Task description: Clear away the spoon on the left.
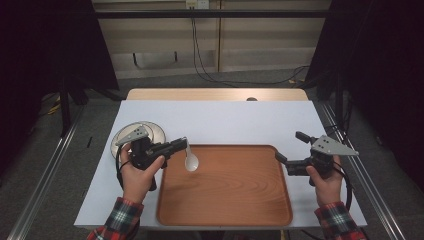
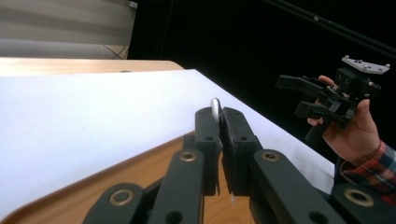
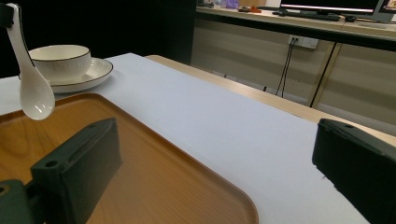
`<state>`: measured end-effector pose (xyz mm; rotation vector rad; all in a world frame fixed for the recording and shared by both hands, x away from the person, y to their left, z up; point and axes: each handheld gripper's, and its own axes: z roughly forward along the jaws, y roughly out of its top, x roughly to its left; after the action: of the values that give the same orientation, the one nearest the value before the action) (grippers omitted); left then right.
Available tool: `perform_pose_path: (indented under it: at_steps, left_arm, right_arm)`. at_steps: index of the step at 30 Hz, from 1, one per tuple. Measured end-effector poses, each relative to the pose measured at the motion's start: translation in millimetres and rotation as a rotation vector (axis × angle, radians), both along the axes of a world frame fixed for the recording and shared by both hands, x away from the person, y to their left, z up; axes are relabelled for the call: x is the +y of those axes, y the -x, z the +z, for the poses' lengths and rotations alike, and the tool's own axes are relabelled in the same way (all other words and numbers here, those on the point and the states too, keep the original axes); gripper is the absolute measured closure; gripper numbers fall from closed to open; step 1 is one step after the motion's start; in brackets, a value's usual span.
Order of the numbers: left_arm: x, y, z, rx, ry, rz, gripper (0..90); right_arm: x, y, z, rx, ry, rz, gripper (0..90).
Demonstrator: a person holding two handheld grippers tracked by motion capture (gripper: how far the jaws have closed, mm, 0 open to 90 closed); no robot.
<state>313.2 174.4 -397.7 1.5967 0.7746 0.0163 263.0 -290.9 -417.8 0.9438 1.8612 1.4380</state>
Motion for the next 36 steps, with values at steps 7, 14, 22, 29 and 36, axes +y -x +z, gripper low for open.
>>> perform_pose_path:
  at_steps: [7,14,22,29,36]
  left_arm:
    - [-3.9,2.6,-4.7,0.011,-0.009,-0.028,85.6]
    - [-4.6,3.1,-12.0,0.038,-0.009,-0.052,85.6]
    - [-3.7,6.1,-20.4,0.054,-0.025,-0.061,85.6]
    - [-3.4,7.7,-24.3,0.06,-0.043,-0.072,85.6]
    - [-5.5,12.2,-25.0,0.054,-0.044,-0.086,85.6]
  right_arm:
    - [1.1,-1.0,-0.8,-0.001,0.002,0.002,0.9]
    - [0.8,-0.9,-0.9,0.005,0.003,-0.004,0.9]
    - [1.1,-1.6,-1.5,0.005,0.013,-0.001,1.0]
    - [1.4,-2.7,-2.2,0.006,0.012,-0.002,1.0]
    - [2.2,-2.8,-2.4,0.006,0.016,0.0,1.0]
